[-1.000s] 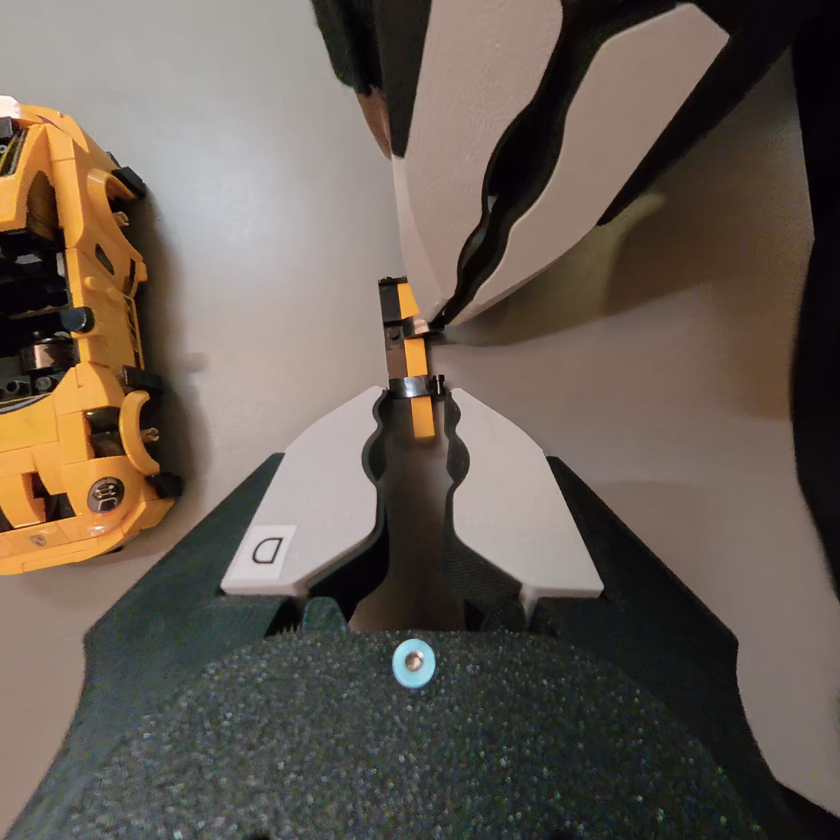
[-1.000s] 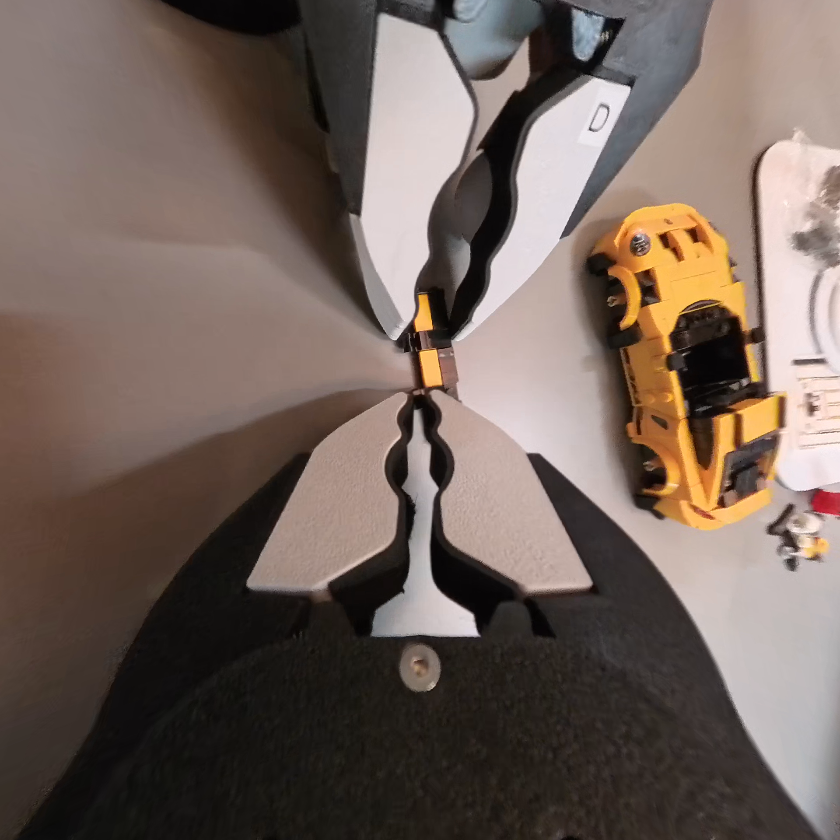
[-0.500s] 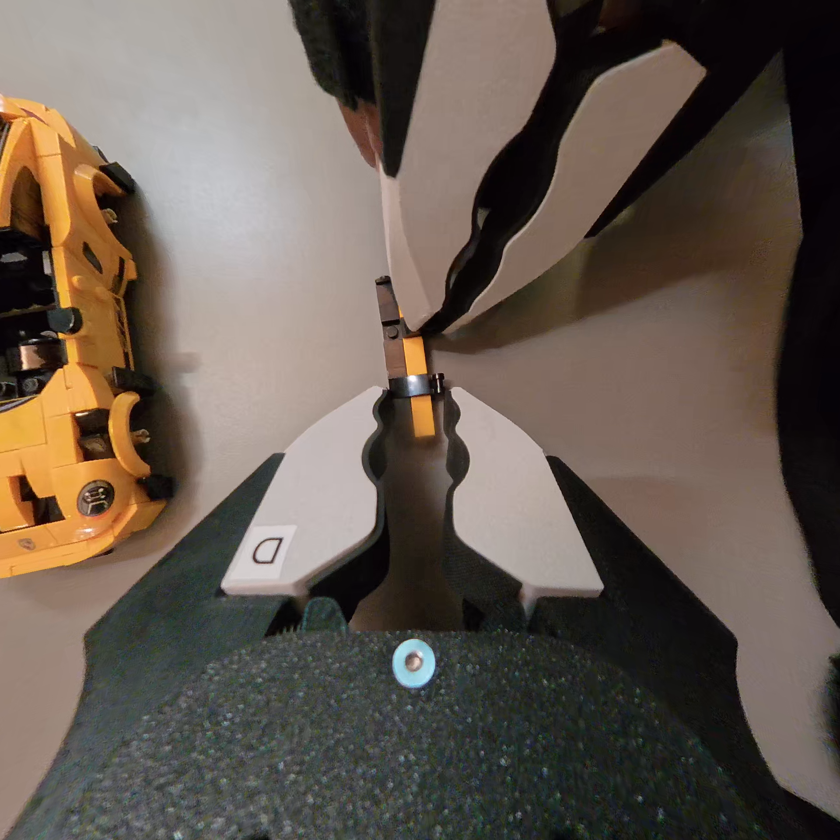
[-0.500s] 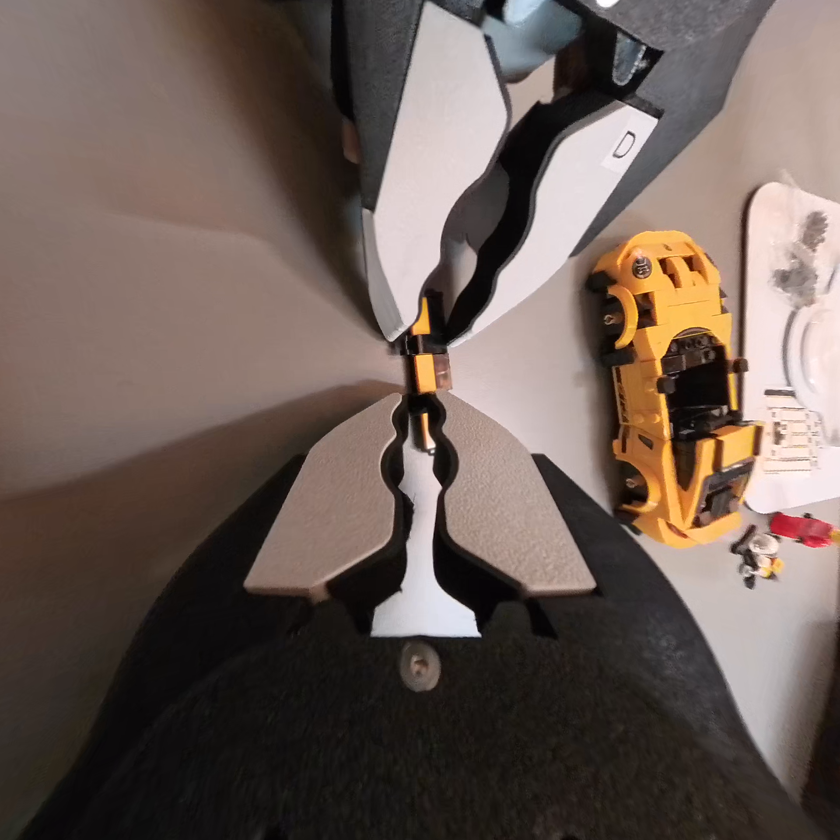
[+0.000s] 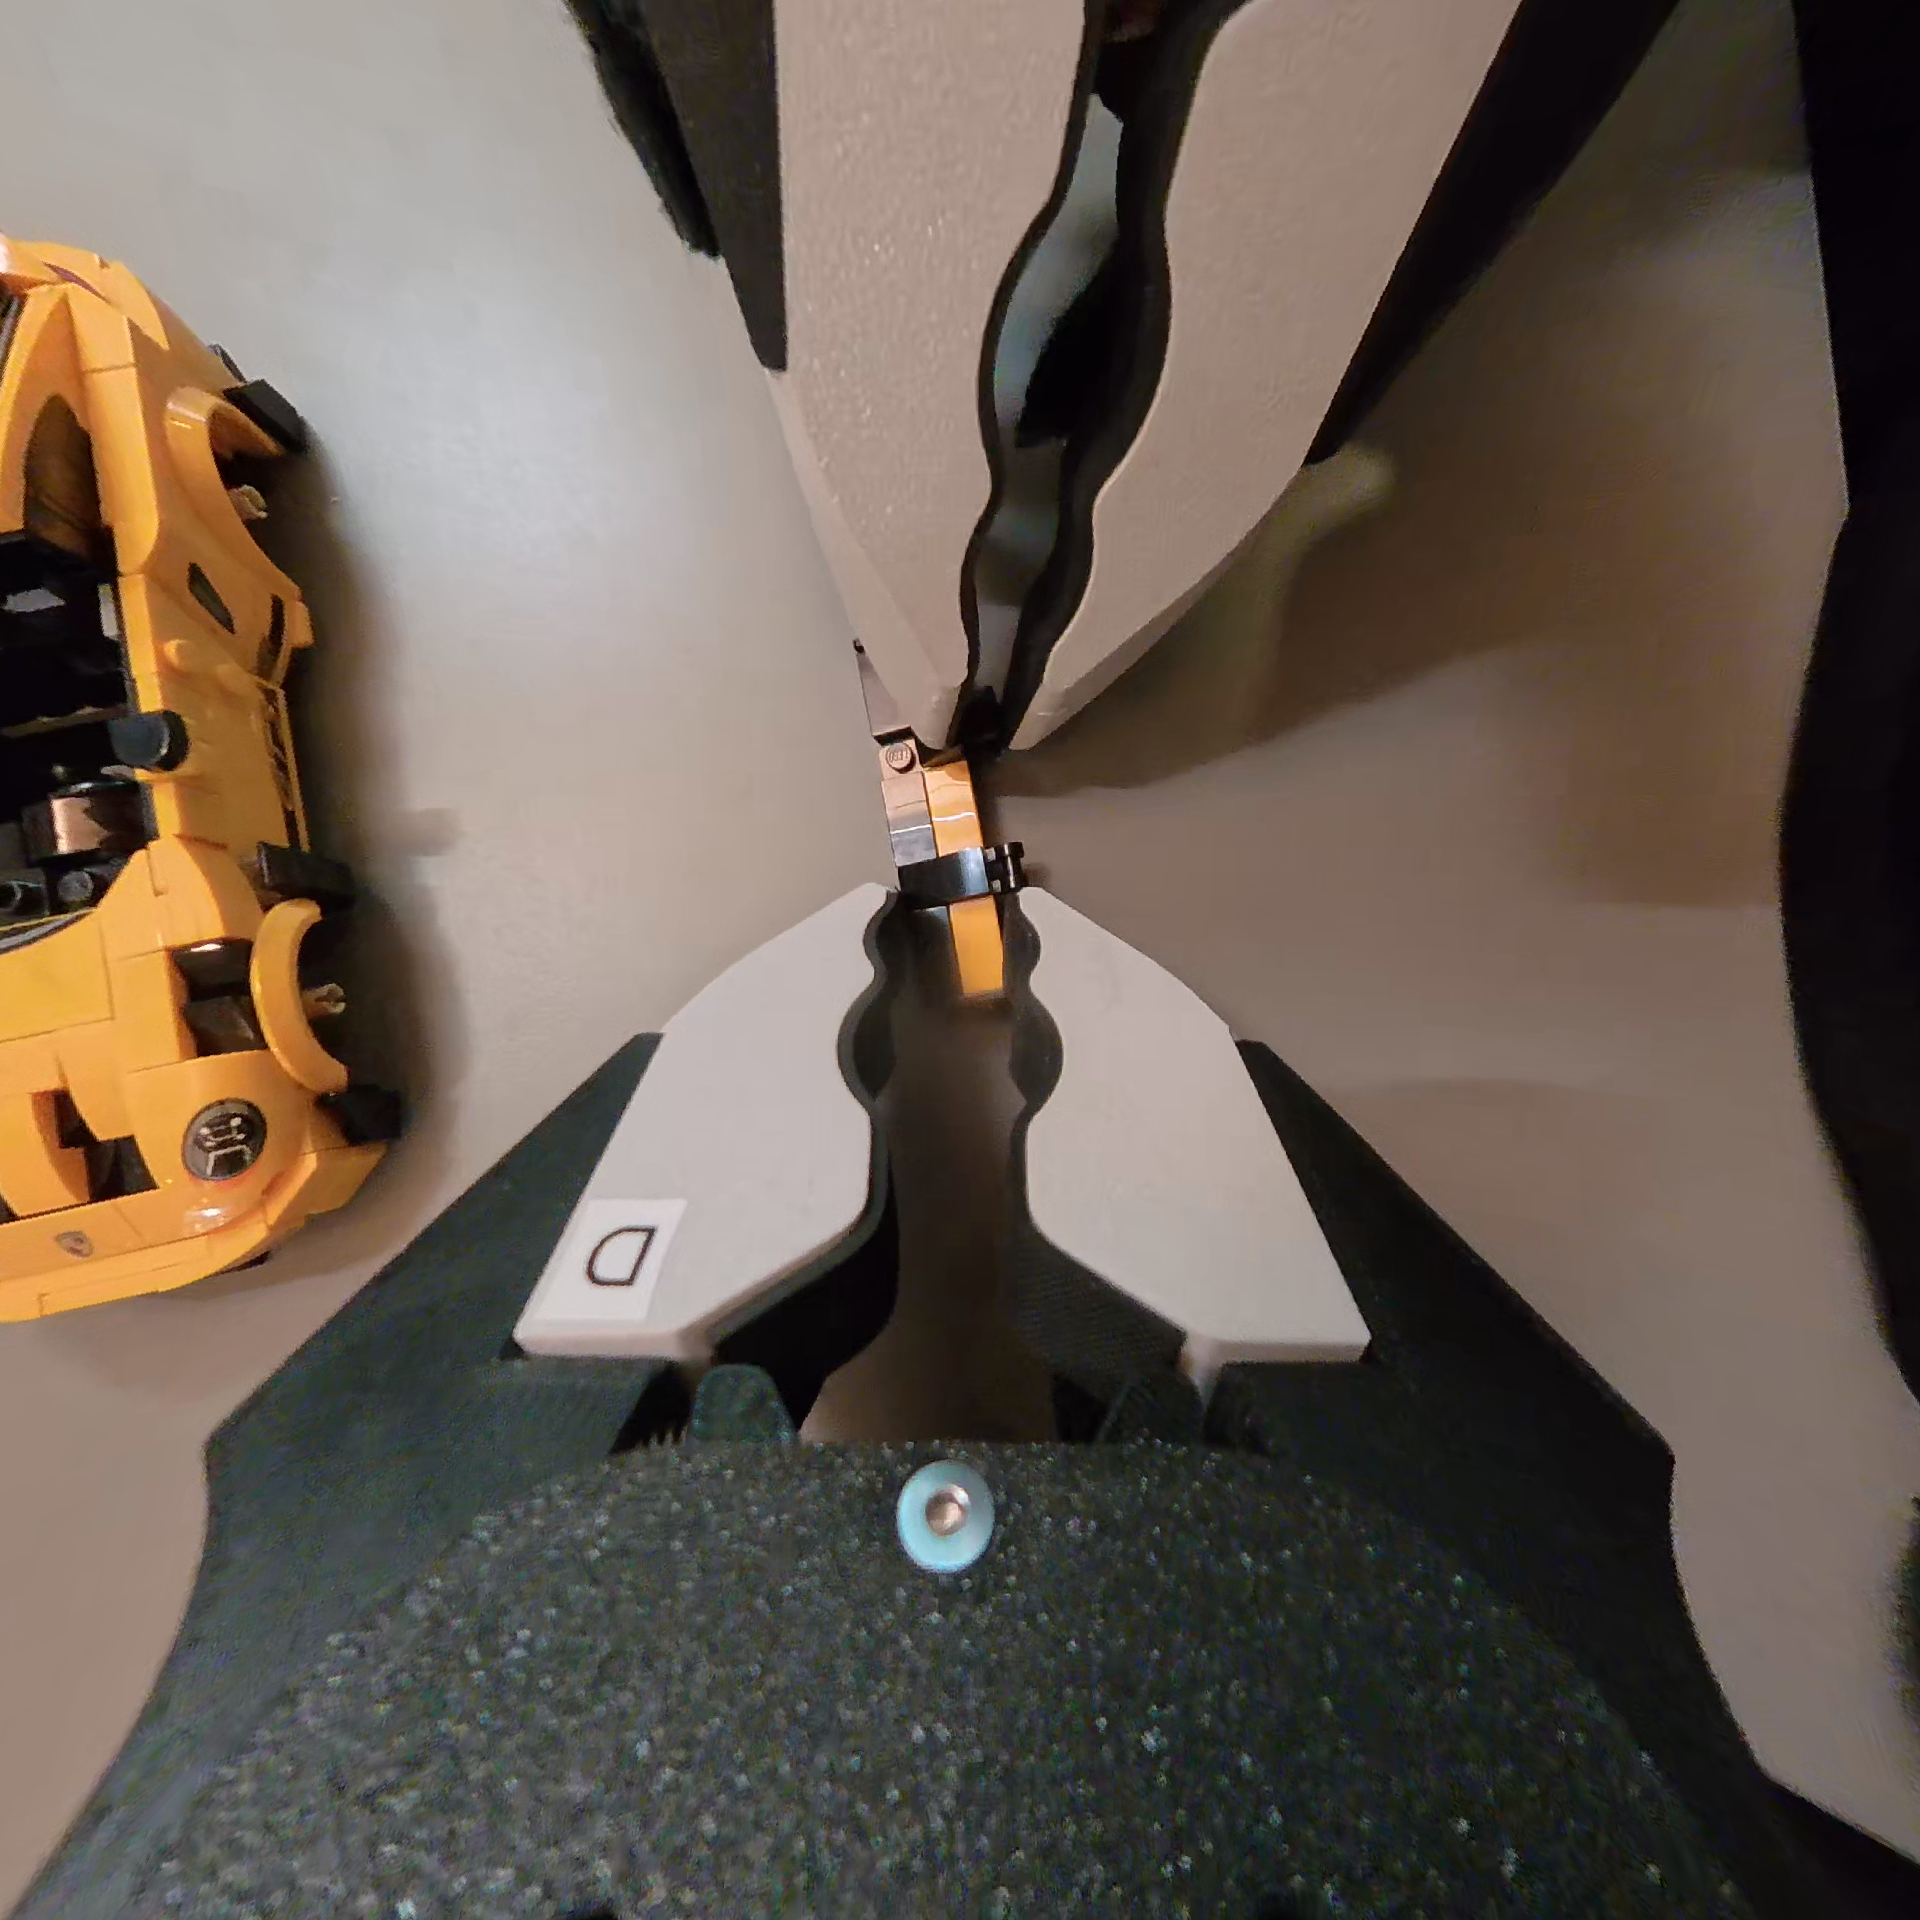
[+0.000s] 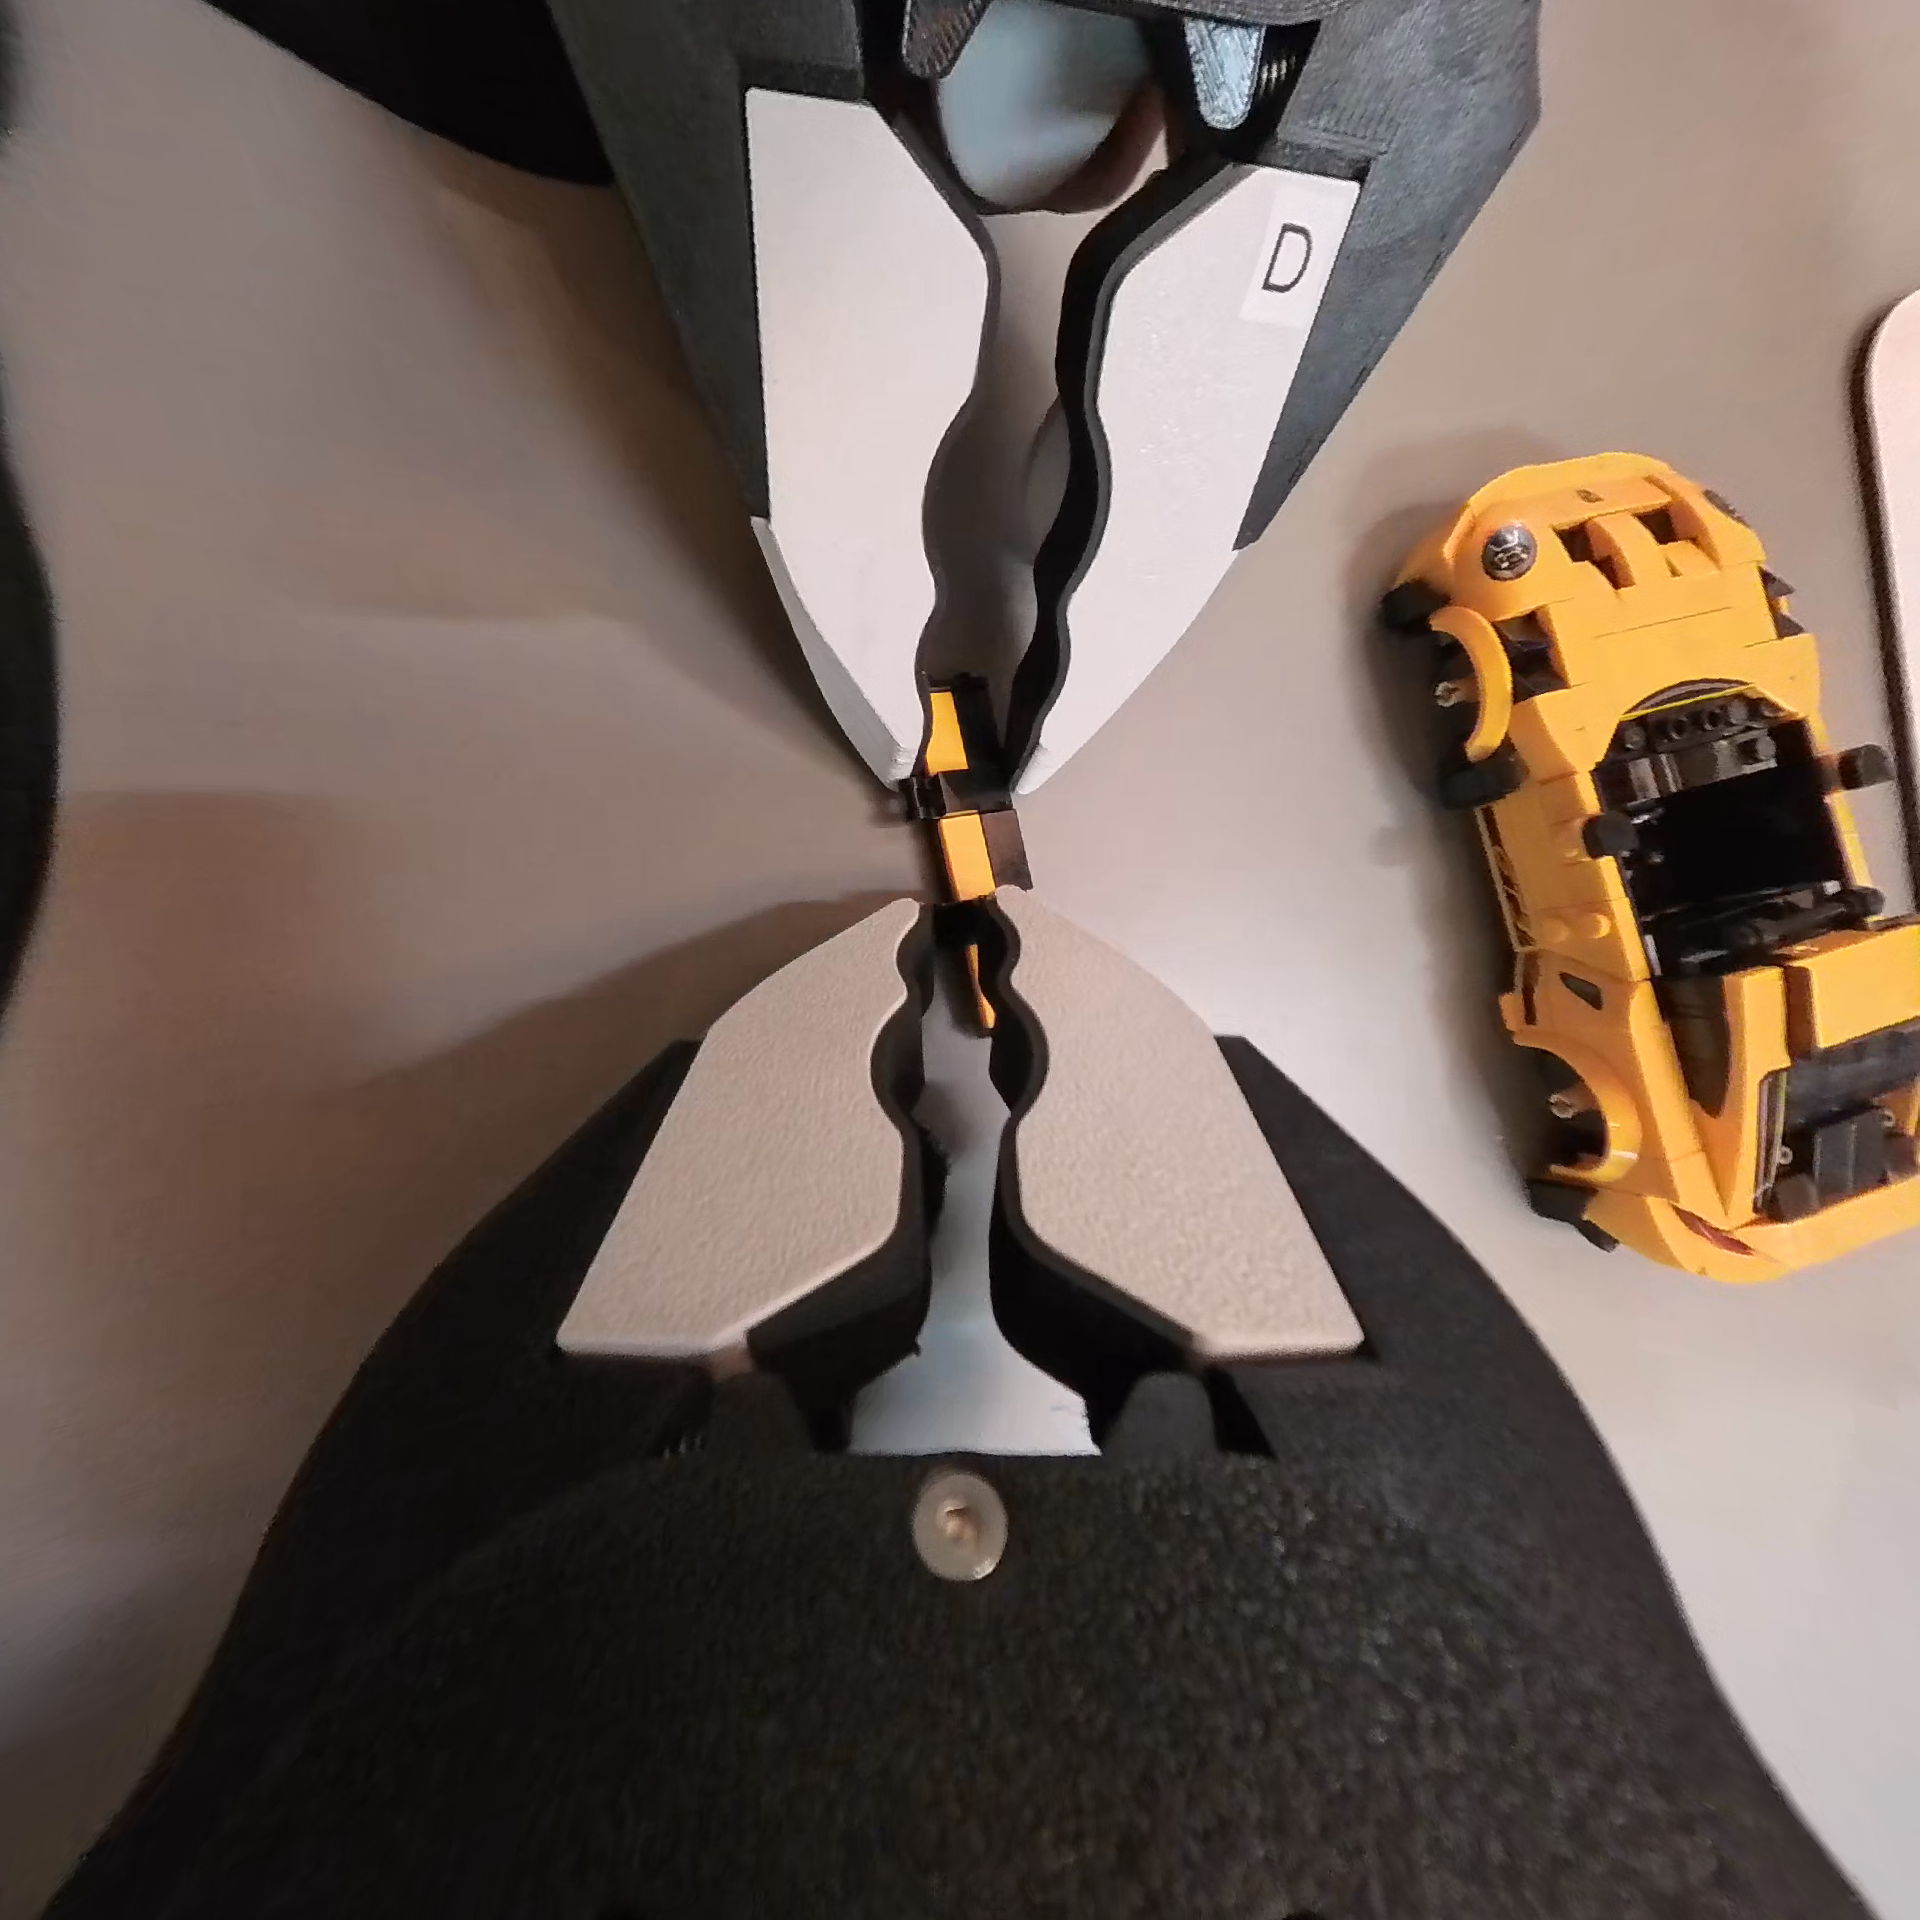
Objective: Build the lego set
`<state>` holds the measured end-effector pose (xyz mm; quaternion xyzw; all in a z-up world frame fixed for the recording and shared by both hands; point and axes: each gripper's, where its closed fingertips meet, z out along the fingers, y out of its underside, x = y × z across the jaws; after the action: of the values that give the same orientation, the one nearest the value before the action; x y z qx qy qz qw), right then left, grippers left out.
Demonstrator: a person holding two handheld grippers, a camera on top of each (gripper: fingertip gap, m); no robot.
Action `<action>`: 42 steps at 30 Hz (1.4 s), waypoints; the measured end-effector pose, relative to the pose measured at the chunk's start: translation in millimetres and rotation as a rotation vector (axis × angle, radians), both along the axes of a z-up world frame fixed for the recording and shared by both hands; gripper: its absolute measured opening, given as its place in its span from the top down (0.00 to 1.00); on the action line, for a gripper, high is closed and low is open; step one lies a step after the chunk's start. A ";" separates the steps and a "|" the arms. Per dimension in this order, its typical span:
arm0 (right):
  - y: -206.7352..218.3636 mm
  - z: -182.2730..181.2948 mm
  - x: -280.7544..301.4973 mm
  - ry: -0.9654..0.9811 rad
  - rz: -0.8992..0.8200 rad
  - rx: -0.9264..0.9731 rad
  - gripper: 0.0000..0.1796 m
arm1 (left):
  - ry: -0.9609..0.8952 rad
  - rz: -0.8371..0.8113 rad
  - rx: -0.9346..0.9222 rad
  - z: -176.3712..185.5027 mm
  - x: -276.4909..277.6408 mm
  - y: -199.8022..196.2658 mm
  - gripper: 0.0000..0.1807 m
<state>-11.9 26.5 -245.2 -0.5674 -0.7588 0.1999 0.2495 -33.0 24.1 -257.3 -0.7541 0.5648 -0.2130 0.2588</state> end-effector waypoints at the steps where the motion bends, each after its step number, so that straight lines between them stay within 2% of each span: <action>1: 0.1 0.1 -0.1 0.000 -0.001 0.011 0.96 | -0.001 0.002 0.000 0.0 0.1 0.0 0.90; 5: -0.2 0.2 -0.8 -0.002 -0.001 0.101 0.96 | -0.039 -0.004 -0.044 1.3 2.4 -3.7 0.83; 12: -1.0 -1.0 -0.7 -0.002 -0.014 0.206 0.96 | -0.040 -0.001 -0.016 0.7 3.7 -1.2 0.85; 17: -1.7 -1.4 -0.2 -0.008 -0.008 0.250 0.96 | -0.066 -0.025 -0.054 2.0 3.0 -6.4 0.82; 22: -1.1 -1.2 0.9 -0.005 -0.011 0.267 0.96 | -0.109 -0.022 -0.059 11.1 -3.0 -4.5 0.88; 26: -0.5 1.5 2.1 0.007 -0.013 0.275 0.95 | -0.031 -0.026 -0.041 0.6 -11.0 -5.5 0.83; 31: -1.9 2.8 3.0 0.007 -0.034 0.218 0.95 | -0.017 -0.021 0.012 -0.2 -7.0 -2.7 0.87; 33: -1.7 2.8 3.6 0.022 -0.061 0.125 0.96 | -0.022 -0.019 0.017 -0.2 -7.4 -1.3 0.90; 38: 0.0 6.0 6.1 0.024 -0.119 -0.181 0.96 | -0.020 -0.046 0.065 1.2 -5.2 -1.2 0.90; 42: 1.8 7.8 6.9 0.013 -0.117 -0.309 0.95 | -0.063 -0.040 0.035 5.2 -4.2 -1.5 0.90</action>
<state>-5.0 28.3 -237.4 -0.6408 -0.6833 0.3030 0.1751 -37.1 22.5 -252.2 -0.7310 0.5748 -0.2318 0.2855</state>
